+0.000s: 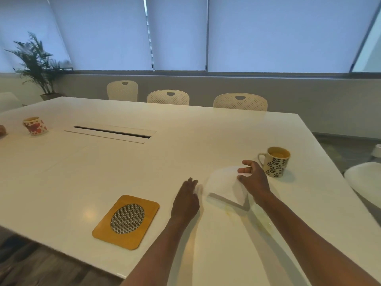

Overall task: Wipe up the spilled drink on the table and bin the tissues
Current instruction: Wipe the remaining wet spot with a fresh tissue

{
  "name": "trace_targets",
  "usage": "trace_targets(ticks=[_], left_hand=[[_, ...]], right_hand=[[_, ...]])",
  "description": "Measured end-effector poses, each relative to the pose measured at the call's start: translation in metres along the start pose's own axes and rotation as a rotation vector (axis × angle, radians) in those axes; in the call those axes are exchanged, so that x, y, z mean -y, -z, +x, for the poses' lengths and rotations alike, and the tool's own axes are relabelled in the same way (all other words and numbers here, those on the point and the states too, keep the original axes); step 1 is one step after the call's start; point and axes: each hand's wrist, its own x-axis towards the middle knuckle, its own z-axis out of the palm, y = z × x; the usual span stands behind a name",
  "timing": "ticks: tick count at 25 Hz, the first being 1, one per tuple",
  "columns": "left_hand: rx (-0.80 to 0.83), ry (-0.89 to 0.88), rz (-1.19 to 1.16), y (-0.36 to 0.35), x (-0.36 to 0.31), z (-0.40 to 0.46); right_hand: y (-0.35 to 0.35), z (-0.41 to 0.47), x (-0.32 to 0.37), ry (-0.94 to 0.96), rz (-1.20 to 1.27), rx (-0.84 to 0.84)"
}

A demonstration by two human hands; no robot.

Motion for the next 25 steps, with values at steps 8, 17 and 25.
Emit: trace_targets(ticks=[8,17,25], left_hand=[[0.129,-0.051,0.346,-0.007,-0.001,-0.005],[0.194,-0.011,0.335,-0.005,-0.003,-0.011],[0.180,-0.010,0.313,-0.006,-0.002,-0.012]], right_hand=[[0.090,-0.068,-0.035,-0.097,0.007,0.045],[0.094,-0.104,-0.065,0.040,-0.755,0.050],[0.030,-0.094,-0.074,0.011,-1.016,0.162]])
